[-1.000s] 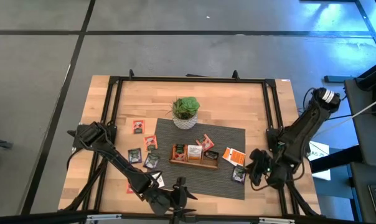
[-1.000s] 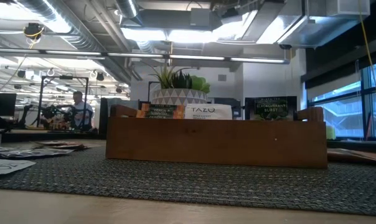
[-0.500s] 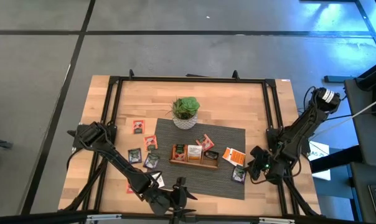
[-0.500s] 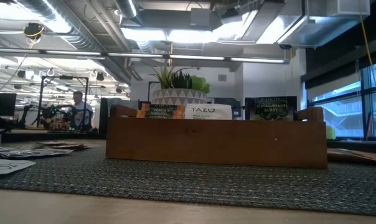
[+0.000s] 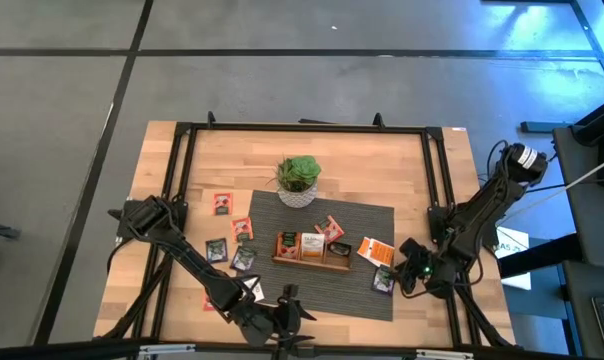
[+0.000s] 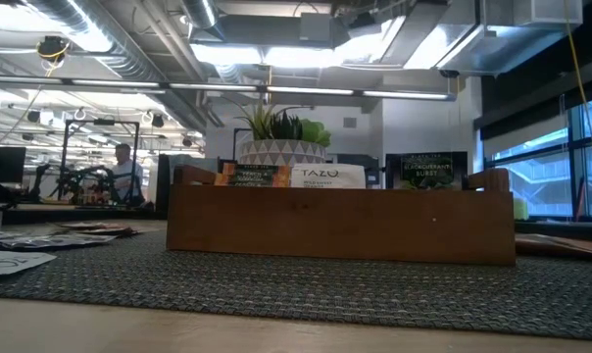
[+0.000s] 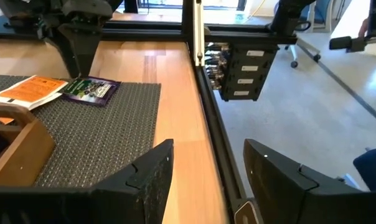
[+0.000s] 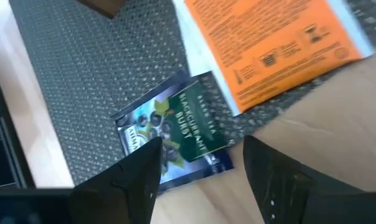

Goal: Pick & Place Tea
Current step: Put the violet tea bag into the right section of the wooden organizer

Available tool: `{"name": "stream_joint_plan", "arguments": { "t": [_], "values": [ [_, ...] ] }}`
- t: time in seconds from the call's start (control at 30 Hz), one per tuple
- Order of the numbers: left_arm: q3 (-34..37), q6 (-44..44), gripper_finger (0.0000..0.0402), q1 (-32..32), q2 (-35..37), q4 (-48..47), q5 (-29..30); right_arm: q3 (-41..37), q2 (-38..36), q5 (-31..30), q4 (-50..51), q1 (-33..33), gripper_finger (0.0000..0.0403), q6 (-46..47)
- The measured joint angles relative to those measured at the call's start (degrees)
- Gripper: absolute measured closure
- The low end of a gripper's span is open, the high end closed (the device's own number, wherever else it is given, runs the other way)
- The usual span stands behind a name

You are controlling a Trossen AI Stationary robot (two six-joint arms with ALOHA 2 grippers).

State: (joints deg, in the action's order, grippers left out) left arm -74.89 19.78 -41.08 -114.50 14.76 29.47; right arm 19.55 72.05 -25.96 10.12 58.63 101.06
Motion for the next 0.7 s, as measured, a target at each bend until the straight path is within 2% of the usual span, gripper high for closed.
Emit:
{"name": "stream_joint_plan", "arguments": {
  "t": [0.23,0.7],
  "values": [
    [0.0,0.5,0.021,0.0,0.0,-0.8,0.0,0.2,1.4,1.6,-1.1,0.0,0.0195,0.8],
    [0.0,0.6,0.0212,0.0,0.0,-1.5,-0.1,0.0,1.5,4.6,-1.8,0.0,0.028,3.4]
  ]
}}
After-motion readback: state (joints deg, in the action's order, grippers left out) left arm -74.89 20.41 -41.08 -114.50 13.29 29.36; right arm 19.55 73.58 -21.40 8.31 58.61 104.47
